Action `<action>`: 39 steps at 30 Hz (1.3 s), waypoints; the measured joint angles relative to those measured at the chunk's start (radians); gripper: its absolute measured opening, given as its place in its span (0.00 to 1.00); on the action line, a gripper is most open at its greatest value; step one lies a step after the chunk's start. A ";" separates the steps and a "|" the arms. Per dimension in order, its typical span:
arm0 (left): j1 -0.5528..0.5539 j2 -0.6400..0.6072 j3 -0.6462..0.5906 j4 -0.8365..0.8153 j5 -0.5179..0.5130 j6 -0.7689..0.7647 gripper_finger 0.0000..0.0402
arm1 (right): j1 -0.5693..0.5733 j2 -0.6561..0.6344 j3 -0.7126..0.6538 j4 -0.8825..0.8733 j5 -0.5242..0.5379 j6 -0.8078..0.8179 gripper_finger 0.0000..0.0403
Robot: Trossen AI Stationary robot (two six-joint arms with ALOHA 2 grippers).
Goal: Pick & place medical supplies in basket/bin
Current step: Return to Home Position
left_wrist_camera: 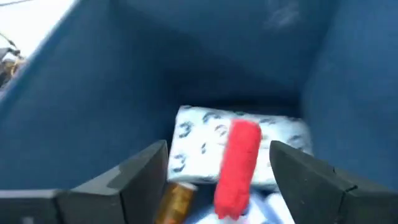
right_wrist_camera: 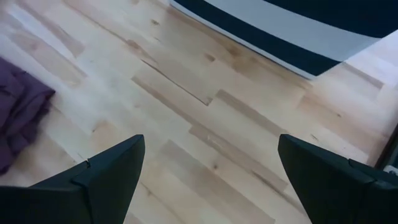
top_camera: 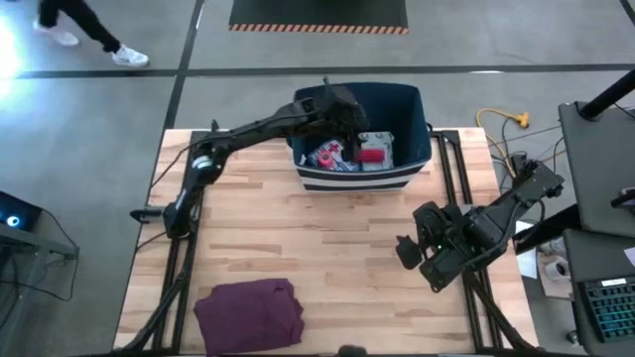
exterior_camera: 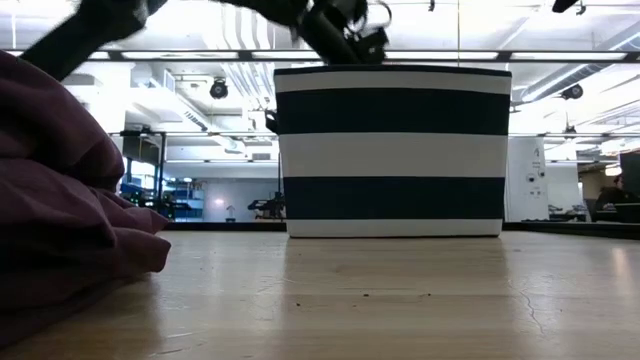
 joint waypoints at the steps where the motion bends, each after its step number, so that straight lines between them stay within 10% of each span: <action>1: -0.009 -0.029 -0.014 -0.002 0.001 -0.018 0.66 | 0.002 -0.001 0.000 0.000 0.000 0.001 0.89; 12: -0.039 -0.495 -0.232 0.112 0.159 -0.258 0.67 | 0.010 -0.130 0.003 0.044 0.120 -0.104 0.89; 18: -0.038 -0.778 -0.665 0.413 0.159 -0.353 0.67 | 0.044 -0.254 -0.053 0.094 0.357 -0.096 0.89; 27: -0.045 -1.167 -1.385 0.986 0.159 -0.649 0.67 | 0.045 -0.418 -0.352 0.364 0.322 -0.126 0.89; 33: -0.046 -1.382 -1.619 1.103 0.160 -0.742 0.67 | 0.046 -0.512 -0.430 0.320 0.155 -0.029 0.89; 39: -0.046 -1.512 -1.716 1.105 0.157 -0.787 0.67 | 0.050 -0.573 -0.493 0.599 0.335 -0.361 0.89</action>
